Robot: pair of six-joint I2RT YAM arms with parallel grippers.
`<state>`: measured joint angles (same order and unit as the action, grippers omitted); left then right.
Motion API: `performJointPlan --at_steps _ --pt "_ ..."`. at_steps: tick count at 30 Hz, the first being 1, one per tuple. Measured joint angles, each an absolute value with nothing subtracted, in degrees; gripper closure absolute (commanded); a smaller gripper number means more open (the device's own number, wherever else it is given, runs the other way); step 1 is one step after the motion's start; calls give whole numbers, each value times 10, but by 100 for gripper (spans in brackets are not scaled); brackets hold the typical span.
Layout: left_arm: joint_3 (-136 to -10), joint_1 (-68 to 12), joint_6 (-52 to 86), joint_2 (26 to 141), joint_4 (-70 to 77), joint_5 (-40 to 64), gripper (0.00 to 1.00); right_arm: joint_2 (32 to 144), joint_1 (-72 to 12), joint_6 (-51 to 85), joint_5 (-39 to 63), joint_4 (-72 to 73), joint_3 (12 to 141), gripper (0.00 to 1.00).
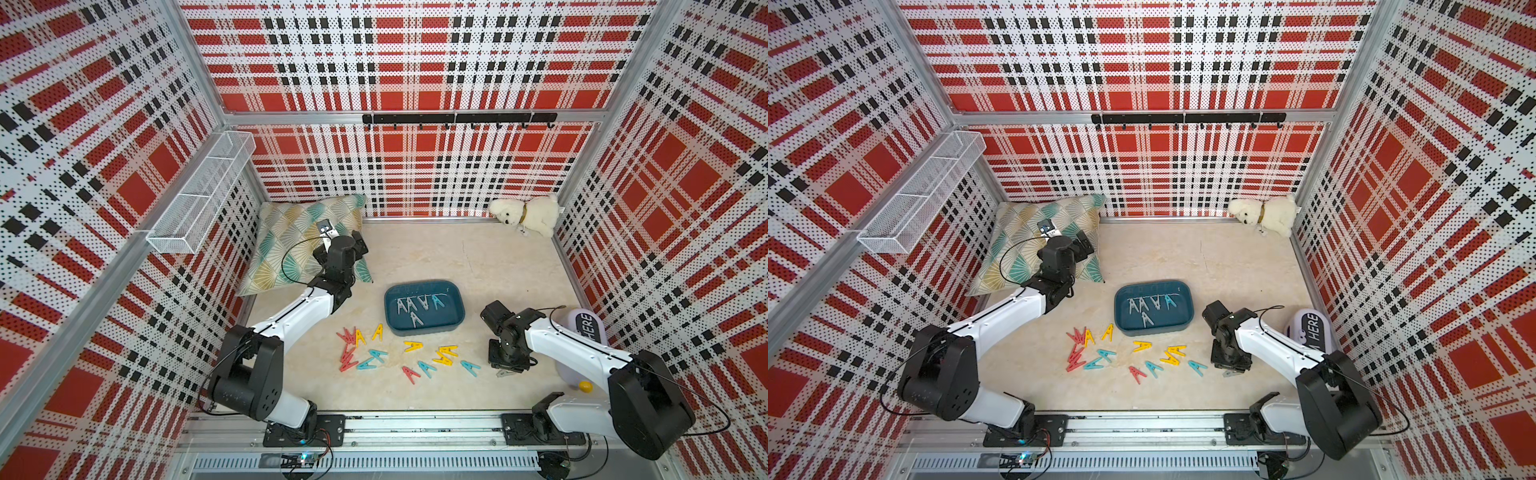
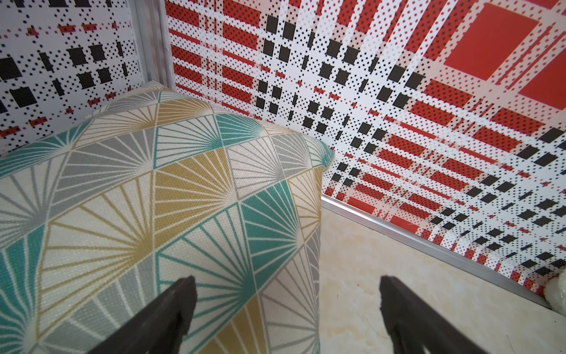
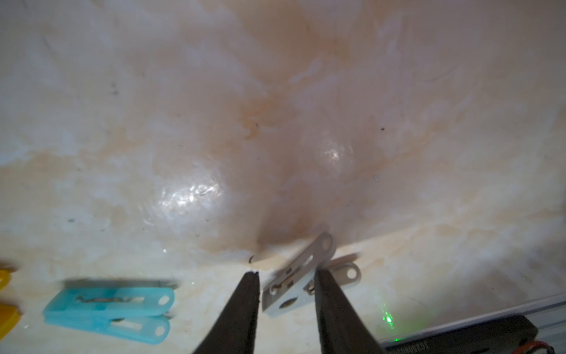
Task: Put the clothespins into the storage box
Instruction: Pick up the clothespin from the center of the board.
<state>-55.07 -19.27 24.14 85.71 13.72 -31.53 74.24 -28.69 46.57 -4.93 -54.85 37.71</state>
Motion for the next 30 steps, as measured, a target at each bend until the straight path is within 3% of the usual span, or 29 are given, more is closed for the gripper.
performJointPlan --at_steps 13,21,30 --pt "-537 -178 241 844 138 -315 1 764 -287 477 -48 -529 367 64" --pt "-534 -169 241 836 140 -314 1 774 -287 479 -43 -520 371 73" --pt "-534 -168 240 827 139 -313 1 804 -297 472 -40 -521 394 68"
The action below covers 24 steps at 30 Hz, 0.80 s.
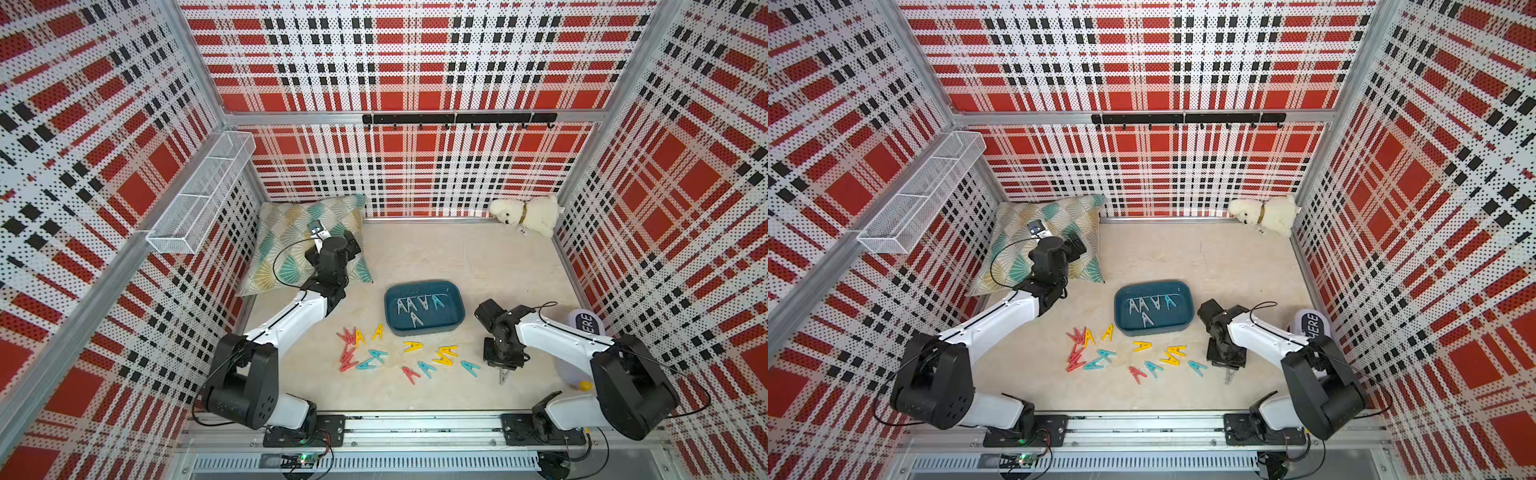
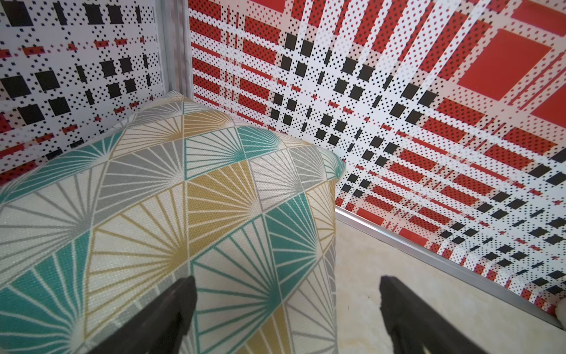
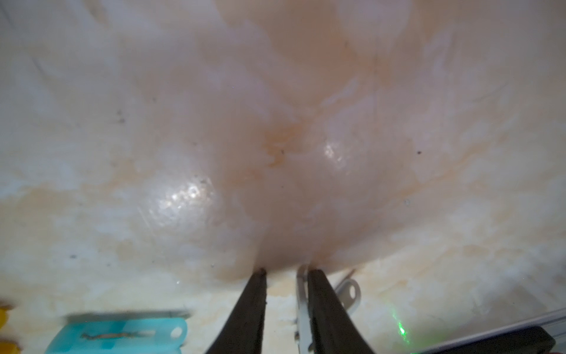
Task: Put the clothespins into the storage box
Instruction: Pick up the clothespin from the center of the board.
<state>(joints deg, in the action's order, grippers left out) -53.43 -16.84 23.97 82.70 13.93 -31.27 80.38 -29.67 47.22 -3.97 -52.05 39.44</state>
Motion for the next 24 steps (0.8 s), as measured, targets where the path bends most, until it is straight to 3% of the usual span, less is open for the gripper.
performJointPlan --at_steps 24 --pt "-534 -168 240 811 139 -306 1 783 -329 482 -67 -510 379 71"
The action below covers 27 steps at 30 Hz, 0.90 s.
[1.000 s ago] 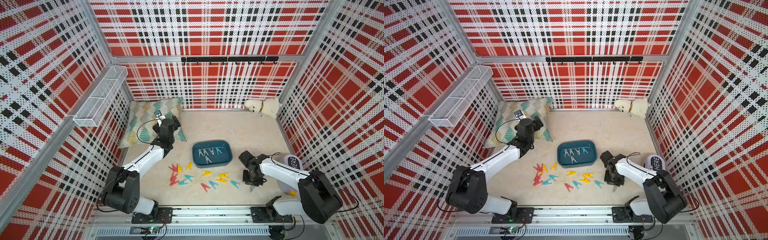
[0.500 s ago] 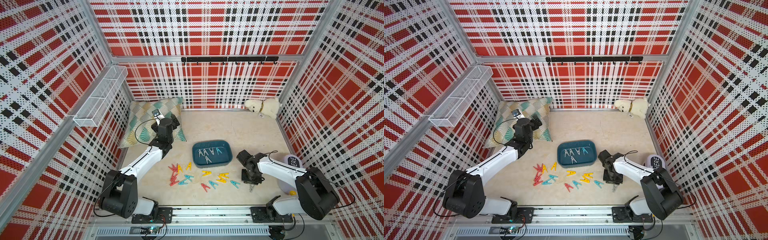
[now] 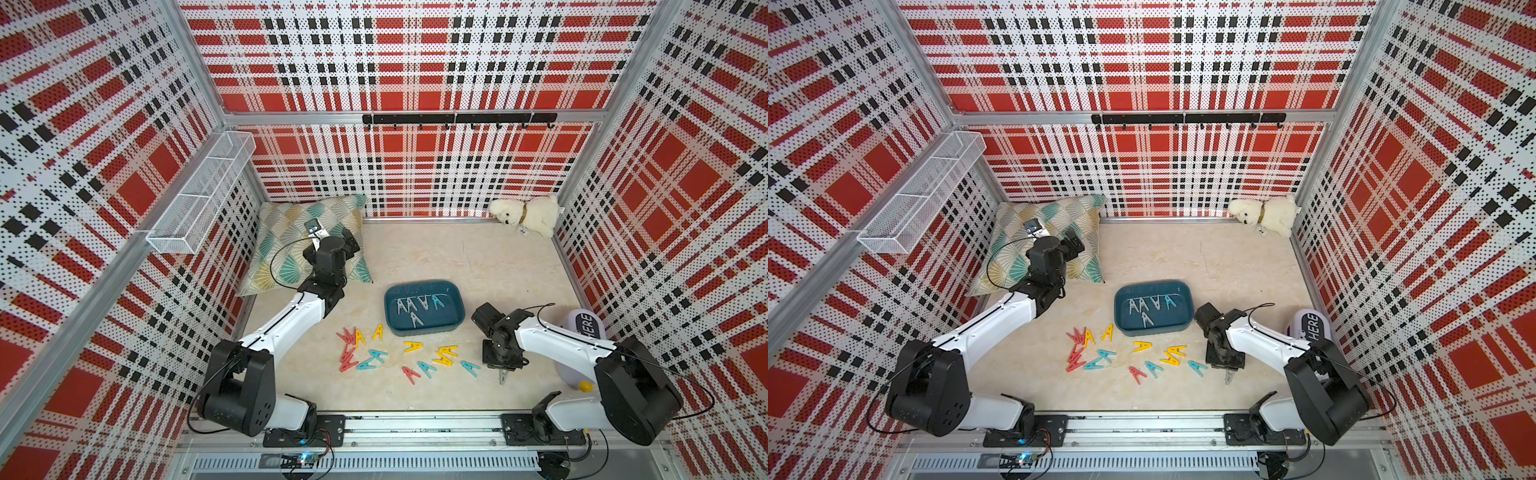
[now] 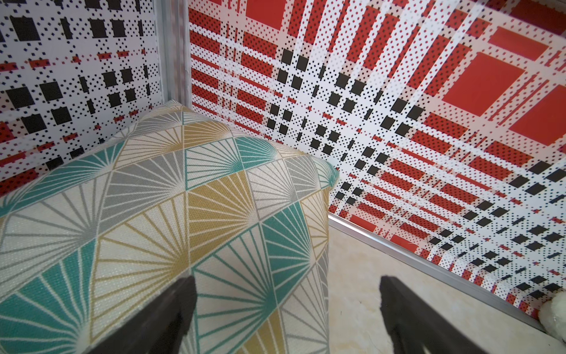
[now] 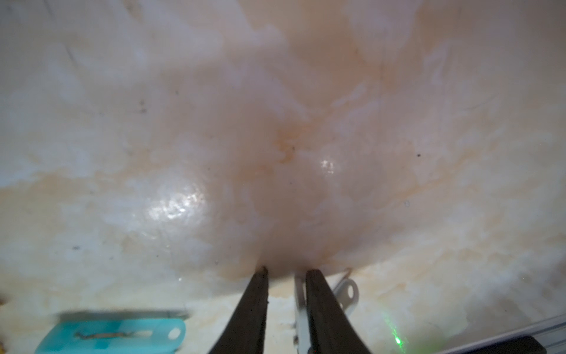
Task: Put the clothespins into the storage box
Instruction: Pick up the clothespin from the center of the board.
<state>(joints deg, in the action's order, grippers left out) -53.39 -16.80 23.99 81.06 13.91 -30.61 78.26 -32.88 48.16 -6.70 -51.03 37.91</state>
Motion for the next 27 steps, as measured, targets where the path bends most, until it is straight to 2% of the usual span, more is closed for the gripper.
performJointPlan --at_steps 3,6,13,27 --pt "-534 -168 241 811 139 -302 1 774 -329 486 -67 -509 374 73" --pt "-534 -168 242 811 139 -298 1 770 -332 489 -64 -509 370 79" --pt "-534 -168 242 811 139 -293 1 769 -334 491 -62 -505 368 81" --pt "-534 -168 242 811 139 -291 1 772 -334 489 -56 -501 371 92"
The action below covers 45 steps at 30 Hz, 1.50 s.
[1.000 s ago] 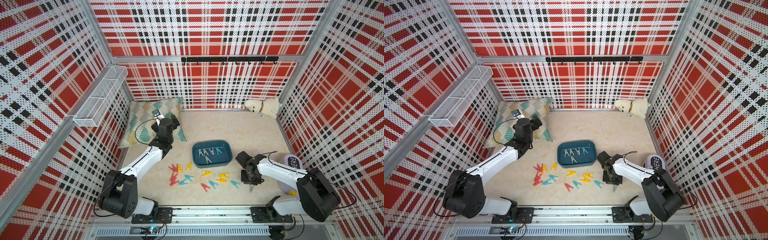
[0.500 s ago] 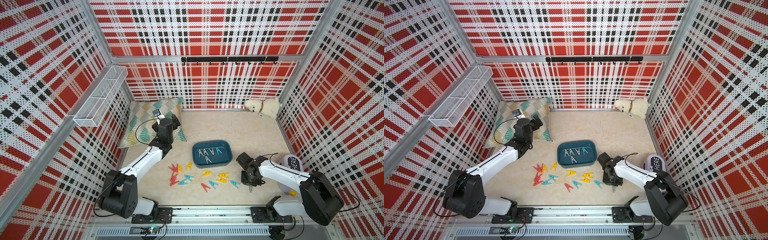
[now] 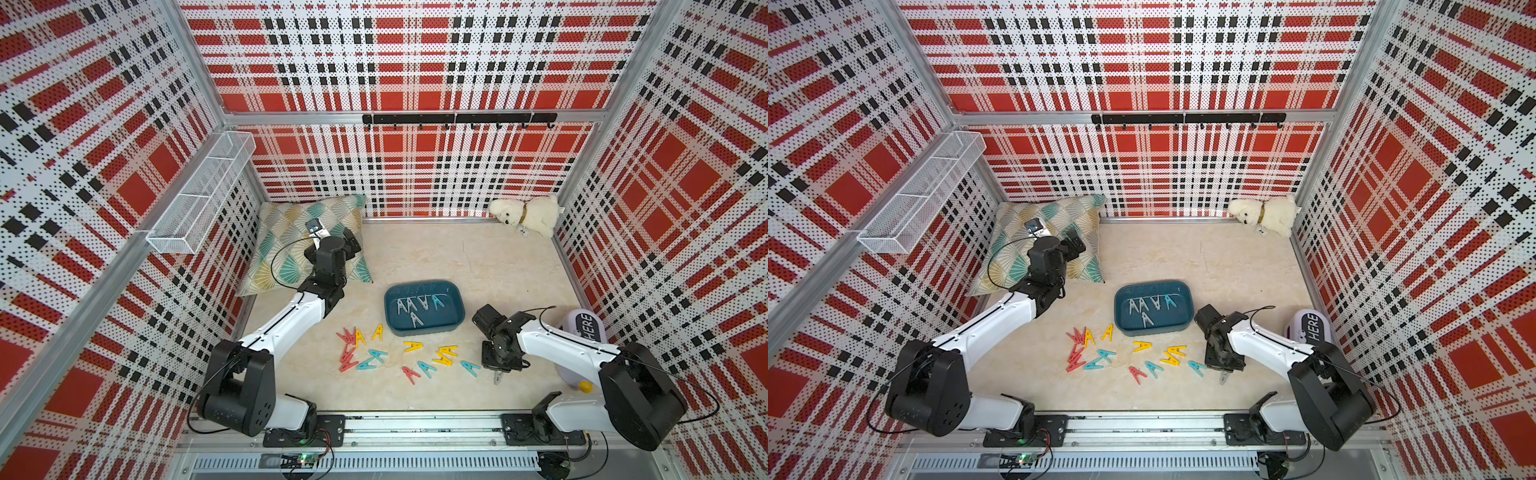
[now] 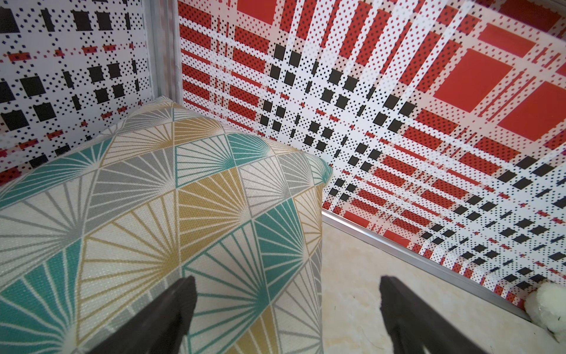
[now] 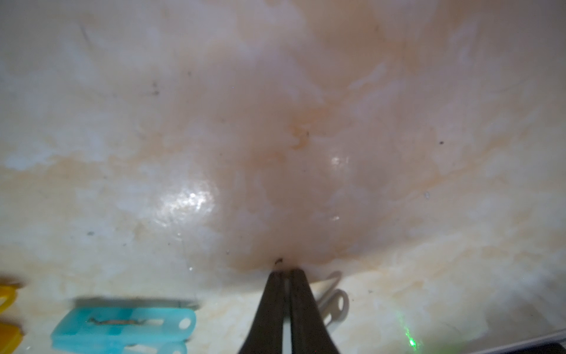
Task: Put the clothespins into the storage box
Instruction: Pick up the clothespin from the center of the board, then place the clothespin in the storage box.
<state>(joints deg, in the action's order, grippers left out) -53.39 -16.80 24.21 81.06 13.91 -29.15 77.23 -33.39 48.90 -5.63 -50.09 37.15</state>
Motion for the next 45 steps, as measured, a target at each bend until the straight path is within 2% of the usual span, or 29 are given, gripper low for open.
performJointPlan --at_steps 8,17,23,28,34,45 --pt "-534 -168 242 811 136 -291 1 793 -334 462 -69 -512 451 93" --pt "-535 -168 241 828 123 -291 1 813 -335 387 -116 -557 692 92" --pt "-542 -168 241 844 118 -292 1 914 -341 330 -119 -526 820 92" --pt "-549 -168 241 845 110 -298 1 1047 -378 279 -120 -509 898 92" --pt "-550 -168 239 844 105 -309 1 1131 -407 239 -126 -512 910 91" --pt "-550 -168 239 844 103 -311 1 1159 -404 214 -150 -511 873 91"
